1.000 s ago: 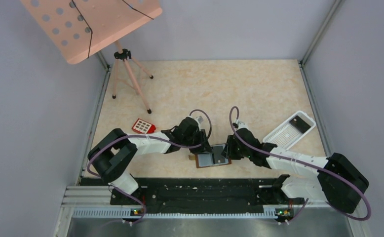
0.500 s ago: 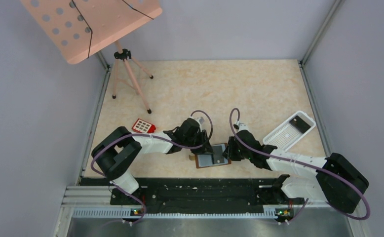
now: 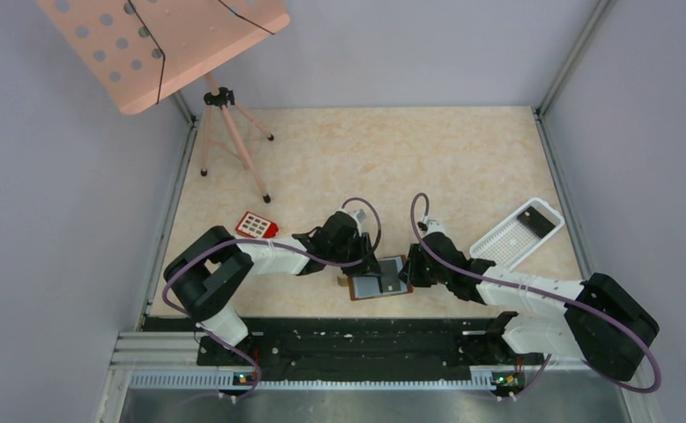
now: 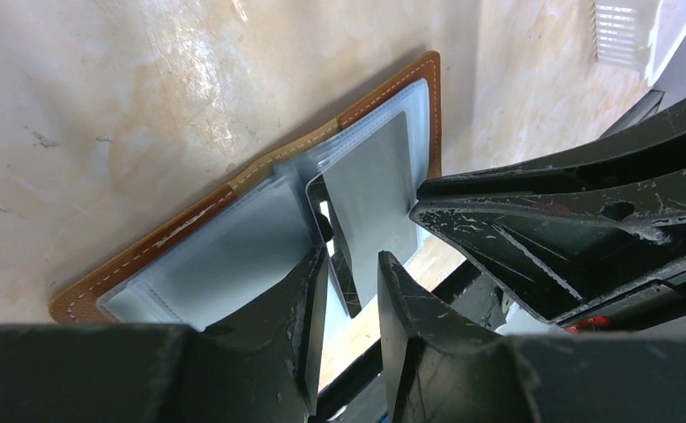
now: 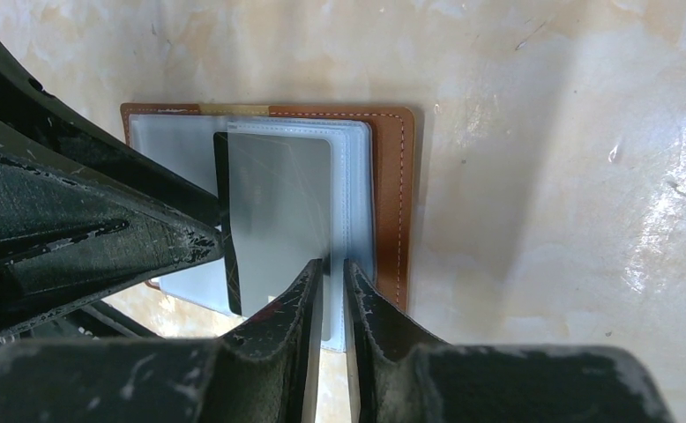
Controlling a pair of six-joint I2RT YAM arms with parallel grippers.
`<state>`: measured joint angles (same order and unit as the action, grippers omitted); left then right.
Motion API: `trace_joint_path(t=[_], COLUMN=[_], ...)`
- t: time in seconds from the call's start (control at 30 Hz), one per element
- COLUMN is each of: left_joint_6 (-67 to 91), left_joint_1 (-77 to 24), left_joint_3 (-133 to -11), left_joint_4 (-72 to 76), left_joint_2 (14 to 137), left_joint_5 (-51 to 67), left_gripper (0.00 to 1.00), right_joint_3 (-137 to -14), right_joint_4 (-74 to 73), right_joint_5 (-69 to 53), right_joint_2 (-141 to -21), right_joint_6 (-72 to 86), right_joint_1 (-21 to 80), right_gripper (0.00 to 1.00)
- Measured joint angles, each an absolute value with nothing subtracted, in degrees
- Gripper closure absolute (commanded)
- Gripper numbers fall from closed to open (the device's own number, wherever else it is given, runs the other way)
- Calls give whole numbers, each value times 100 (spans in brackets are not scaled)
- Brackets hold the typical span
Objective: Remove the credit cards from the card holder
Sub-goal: Remove the credit card from the card holder.
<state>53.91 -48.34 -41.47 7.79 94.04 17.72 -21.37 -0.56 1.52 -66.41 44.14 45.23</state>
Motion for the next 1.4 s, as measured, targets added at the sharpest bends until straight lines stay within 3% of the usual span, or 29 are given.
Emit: trace_joint_path(t=[0.43,0.9,1.4], left_joint_6=[5443,5450,5349], left_joint_1=[-4853,-4880,-4880], left_joint_3=[-4147,-4141,-4134], left_joint_4=[808,668,497], left_joint_2=[9404,9277,9264], left_joint_5=[1973,1787,1643], left_gripper=[71,70,69], right_joint_3=[-2049,-2340,-2414], right_joint_4=[91,-482,-285], right_joint_5=[143,115,73], right_joint_2=[-6641,-6348,-6886], right_joint_6=[4480,4499,4497], right_joint_1=[4519,4519,4519], right_gripper=[92,79,83])
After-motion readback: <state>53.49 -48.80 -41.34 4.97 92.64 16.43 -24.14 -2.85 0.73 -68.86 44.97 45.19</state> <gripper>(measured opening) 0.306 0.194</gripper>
